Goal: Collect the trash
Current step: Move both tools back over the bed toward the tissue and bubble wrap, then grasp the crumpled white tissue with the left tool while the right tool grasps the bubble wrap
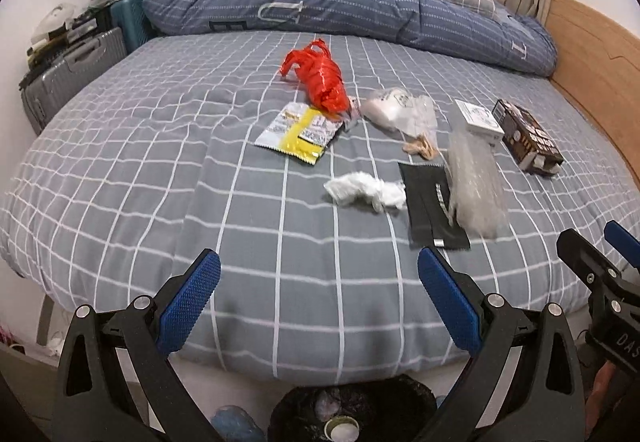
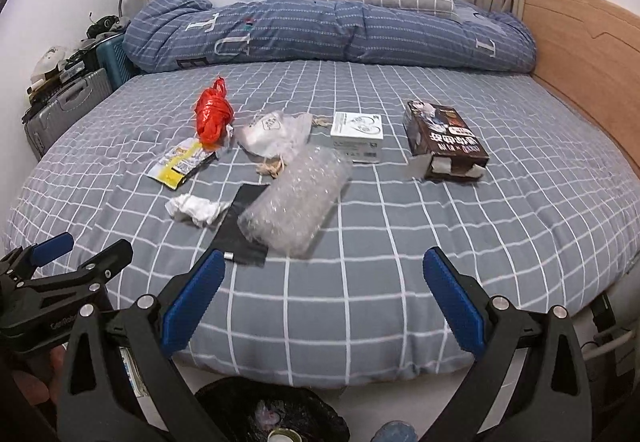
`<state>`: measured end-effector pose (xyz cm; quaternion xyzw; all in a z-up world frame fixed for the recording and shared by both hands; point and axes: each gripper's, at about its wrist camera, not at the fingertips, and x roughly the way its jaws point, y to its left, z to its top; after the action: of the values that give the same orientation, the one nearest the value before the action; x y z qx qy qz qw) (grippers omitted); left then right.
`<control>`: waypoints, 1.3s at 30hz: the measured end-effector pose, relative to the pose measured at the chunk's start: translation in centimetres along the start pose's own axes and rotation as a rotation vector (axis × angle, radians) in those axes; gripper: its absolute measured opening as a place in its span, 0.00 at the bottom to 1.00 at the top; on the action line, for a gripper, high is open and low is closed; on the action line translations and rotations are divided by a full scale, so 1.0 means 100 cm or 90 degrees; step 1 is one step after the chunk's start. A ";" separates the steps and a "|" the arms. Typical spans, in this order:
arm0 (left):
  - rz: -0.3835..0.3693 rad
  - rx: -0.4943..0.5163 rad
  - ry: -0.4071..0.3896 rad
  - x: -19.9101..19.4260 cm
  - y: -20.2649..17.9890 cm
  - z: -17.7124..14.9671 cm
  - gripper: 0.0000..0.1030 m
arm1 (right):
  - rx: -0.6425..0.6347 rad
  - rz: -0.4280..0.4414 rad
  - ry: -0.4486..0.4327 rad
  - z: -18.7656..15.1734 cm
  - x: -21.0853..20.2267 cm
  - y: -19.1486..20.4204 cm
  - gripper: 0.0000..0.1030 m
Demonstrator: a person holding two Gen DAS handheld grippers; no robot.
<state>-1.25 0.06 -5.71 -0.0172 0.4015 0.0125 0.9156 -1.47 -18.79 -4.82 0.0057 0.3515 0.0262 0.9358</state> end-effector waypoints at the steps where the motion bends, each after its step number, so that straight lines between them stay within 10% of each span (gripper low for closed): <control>1: 0.003 0.002 0.001 0.003 0.000 0.002 0.94 | -0.001 0.000 0.000 0.003 0.003 0.000 0.93; 24: -0.022 0.042 0.047 0.092 -0.025 0.044 0.93 | 0.012 0.012 0.075 0.058 0.112 -0.008 0.85; 39: -0.049 0.064 0.103 0.126 -0.045 0.042 0.42 | 0.011 0.056 0.122 0.057 0.142 0.003 0.54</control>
<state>10.52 -4.17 -12.02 0.0127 0.4729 -0.0445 0.8799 12.90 -17.71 -9.87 0.0266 0.4394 0.0647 0.8956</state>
